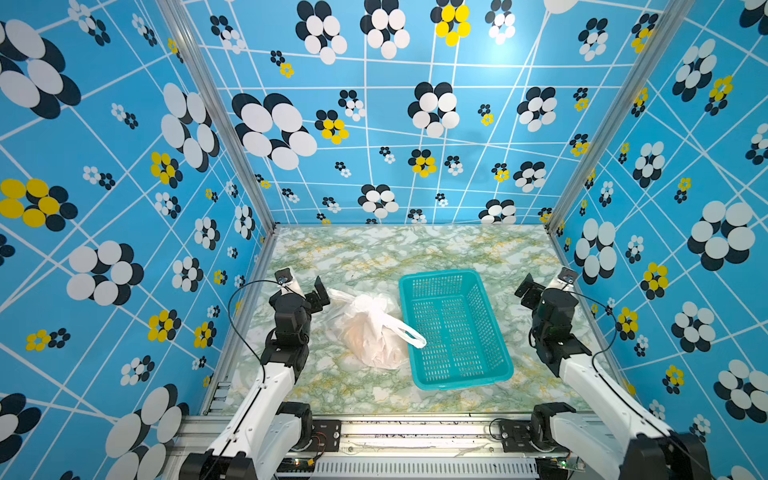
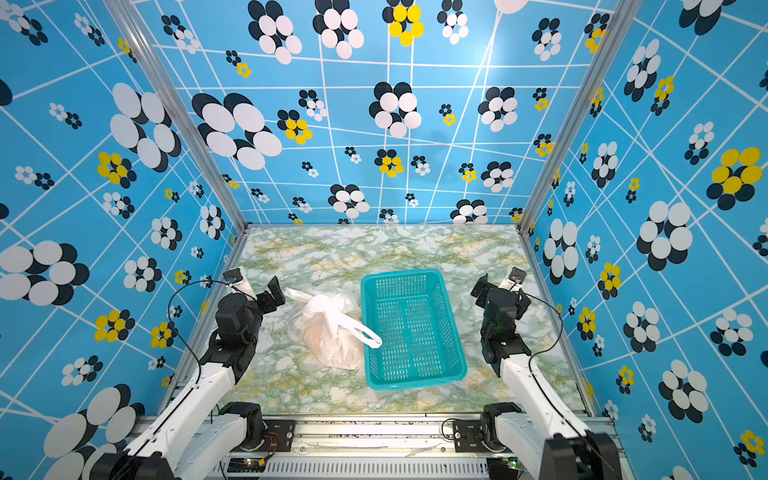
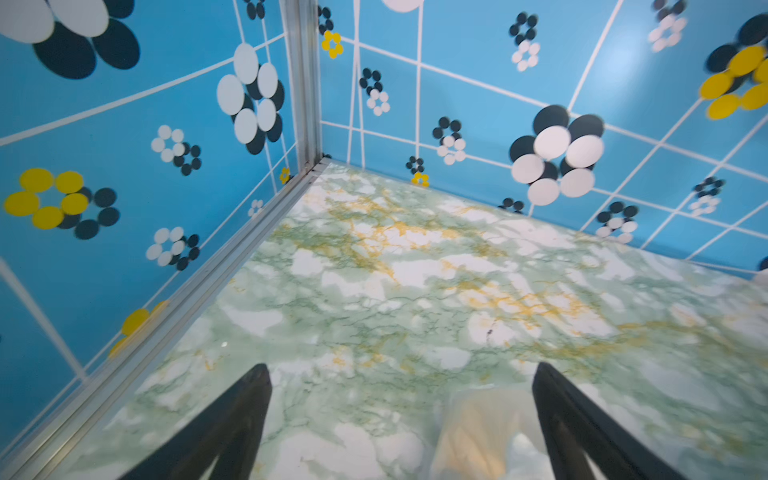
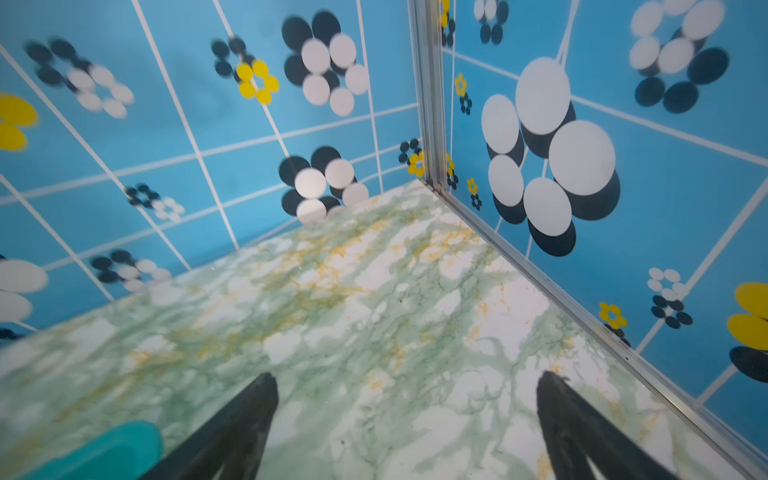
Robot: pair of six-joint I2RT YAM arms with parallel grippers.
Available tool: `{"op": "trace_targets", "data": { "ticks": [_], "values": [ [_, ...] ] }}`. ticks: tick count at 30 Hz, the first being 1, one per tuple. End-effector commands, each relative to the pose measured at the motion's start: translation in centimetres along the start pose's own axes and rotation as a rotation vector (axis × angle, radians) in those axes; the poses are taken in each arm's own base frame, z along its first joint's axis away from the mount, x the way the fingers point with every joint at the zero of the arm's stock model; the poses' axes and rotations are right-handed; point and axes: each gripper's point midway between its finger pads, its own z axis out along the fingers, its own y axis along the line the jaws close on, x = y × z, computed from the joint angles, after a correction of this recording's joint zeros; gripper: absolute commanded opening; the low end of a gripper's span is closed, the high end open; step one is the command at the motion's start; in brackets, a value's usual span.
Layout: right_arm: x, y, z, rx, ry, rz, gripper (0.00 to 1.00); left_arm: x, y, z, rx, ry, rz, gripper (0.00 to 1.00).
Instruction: Untie the knot of the plastic bag and take out the fruit
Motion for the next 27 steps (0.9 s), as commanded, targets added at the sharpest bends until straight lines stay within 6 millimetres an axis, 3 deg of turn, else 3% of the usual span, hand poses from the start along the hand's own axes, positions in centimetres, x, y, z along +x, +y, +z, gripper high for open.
{"op": "trace_targets", "data": {
  "ticks": [1, 3, 6, 9, 14, 19, 22, 27],
  "values": [
    [0.3, 0.4, -2.8, -0.091, 0.065, 0.193, 0.99, 0.9, -1.9, -1.3, 0.141, 0.038, -0.115, 0.99],
    [-0.9, 3.9, -4.8, -0.333, 0.042, 0.182, 0.99, 1.2, -0.5, -2.0, 0.104, 0.026, -0.217, 0.99],
    [-1.8, 7.8, -7.5, -0.550, 0.085, 0.202, 0.99, 1.7, 1.5, -3.2, 0.037, 0.021, -0.385, 0.99],
    [-1.4, 12.2, -9.3, -0.712, 0.185, 0.149, 0.99, 0.8, 0.9, -4.5, 0.093, 0.006, -0.414, 1.00],
    [1.9, 21.1, -14.7, -0.868, 0.254, -0.113, 0.95, 0.3, -0.2, -6.4, 0.142, 0.048, -0.473, 0.90],
    [5.8, 29.2, -19.1, -0.954, 0.359, -0.270, 0.67, 0.9, -1.1, -7.5, 0.176, 0.119, -0.511, 0.83],
    [8.3, 32.6, -21.5, -0.985, 0.402, -0.320, 0.64, 1.1, -1.7, -7.7, 0.198, 0.158, -0.495, 0.83],
    [12.7, 36.5, -26.5, -1.027, 0.460, -0.346, 0.60, 1.5, -1.8, -7.4, 0.178, 0.211, -0.452, 0.83]
  ]
}}
